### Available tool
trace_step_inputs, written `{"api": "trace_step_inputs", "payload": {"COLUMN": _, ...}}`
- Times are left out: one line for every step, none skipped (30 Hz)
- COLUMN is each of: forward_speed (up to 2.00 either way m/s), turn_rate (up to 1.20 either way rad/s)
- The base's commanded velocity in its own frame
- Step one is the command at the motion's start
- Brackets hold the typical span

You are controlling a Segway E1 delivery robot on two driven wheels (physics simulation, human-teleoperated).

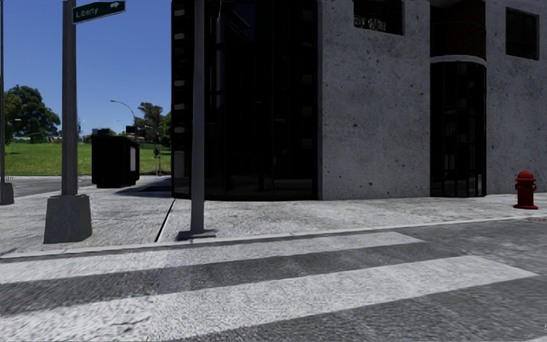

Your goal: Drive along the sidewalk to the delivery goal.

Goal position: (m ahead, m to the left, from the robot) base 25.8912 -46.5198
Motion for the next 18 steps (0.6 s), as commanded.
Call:
{"api": "trace_step_inputs", "payload": {"forward_speed": 2.0, "turn_rate": 0.0}}
{"api": "trace_step_inputs", "payload": {"forward_speed": 2.0, "turn_rate": -0.01}}
{"api": "trace_step_inputs", "payload": {"forward_speed": 2.0, "turn_rate": -0.04}}
{"api": "trace_step_inputs", "payload": {"forward_speed": 2.0, "turn_rate": -0.04}}
{"api": "trace_step_inputs", "payload": {"forward_speed": 2.0, "turn_rate": -0.06}}
{"api": "trace_step_inputs", "payload": {"forward_speed": 2.0, "turn_rate": -0.06}}
{"api": "trace_step_inputs", "payload": {"forward_speed": 2.0, "turn_rate": -0.06}}
{"api": "trace_step_inputs", "payload": {"forward_speed": 2.0, "turn_rate": -0.06}}
{"api": "trace_step_inputs", "payload": {"forward_speed": 2.0, "turn_rate": -0.06}}
{"api": "trace_step_inputs", "payload": {"forward_speed": 2.0, "turn_rate": -0.13}}
{"api": "trace_step_inputs", "payload": {"forward_speed": 2.0, "turn_rate": -0.25}}
{"api": "trace_step_inputs", "payload": {"forward_speed": 2.0, "turn_rate": -0.33}}
{"api": "trace_step_inputs", "payload": {"forward_speed": 2.0, "turn_rate": -0.35}}
{"api": "trace_step_inputs", "payload": {"forward_speed": 2.0, "turn_rate": -0.35}}
{"api": "trace_step_inputs", "payload": {"forward_speed": 2.0, "turn_rate": -0.35}}
{"api": "trace_step_inputs", "payload": {"forward_speed": 2.0, "turn_rate": -0.36}}
{"api": "trace_step_inputs", "payload": {"forward_speed": 2.0, "turn_rate": -0.36}}
{"api": "trace_step_inputs", "payload": {"forward_speed": 2.0, "turn_rate": -0.36}}
